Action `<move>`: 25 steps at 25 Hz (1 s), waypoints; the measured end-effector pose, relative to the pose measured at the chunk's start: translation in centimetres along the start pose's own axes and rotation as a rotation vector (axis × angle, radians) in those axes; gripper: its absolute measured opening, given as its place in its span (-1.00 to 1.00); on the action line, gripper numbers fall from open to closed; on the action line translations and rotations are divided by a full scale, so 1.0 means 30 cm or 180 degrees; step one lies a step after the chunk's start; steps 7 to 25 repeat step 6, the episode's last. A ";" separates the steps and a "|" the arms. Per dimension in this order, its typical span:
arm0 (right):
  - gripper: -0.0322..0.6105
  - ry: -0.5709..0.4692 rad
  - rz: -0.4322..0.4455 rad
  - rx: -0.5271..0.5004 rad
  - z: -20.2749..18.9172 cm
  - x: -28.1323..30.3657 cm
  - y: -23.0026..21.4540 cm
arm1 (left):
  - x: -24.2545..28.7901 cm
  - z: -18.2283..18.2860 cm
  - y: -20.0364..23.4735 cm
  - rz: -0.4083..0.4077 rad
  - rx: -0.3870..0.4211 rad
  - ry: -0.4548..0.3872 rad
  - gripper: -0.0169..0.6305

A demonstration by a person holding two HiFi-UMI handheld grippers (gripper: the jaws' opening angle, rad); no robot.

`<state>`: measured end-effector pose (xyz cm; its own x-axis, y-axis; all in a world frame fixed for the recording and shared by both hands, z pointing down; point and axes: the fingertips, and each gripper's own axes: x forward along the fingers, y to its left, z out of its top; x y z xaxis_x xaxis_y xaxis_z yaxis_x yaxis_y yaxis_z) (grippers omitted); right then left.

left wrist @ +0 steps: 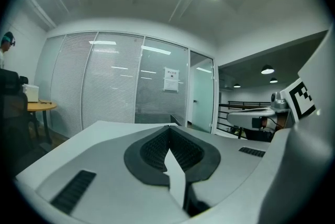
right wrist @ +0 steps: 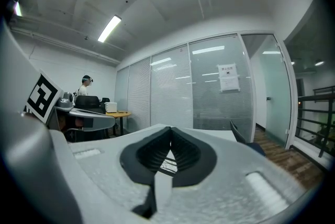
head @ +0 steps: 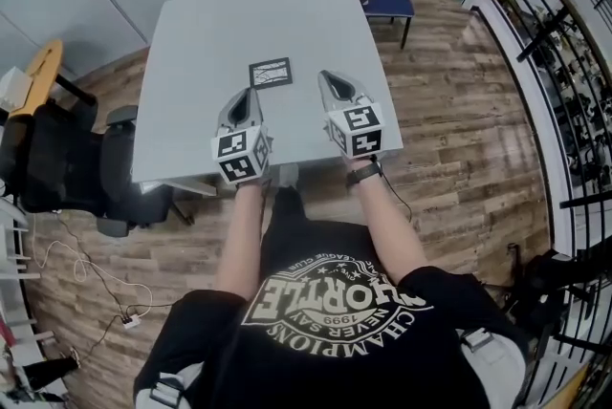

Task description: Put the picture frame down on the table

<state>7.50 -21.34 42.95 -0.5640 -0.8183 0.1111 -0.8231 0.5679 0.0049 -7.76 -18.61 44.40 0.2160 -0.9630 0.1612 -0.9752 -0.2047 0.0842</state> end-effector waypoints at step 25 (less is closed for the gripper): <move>-0.90 -0.0121 -0.0034 -0.0011 0.034 -0.079 -0.043 | -0.033 -0.013 -0.076 0.0011 -0.0005 0.0082 -0.93</move>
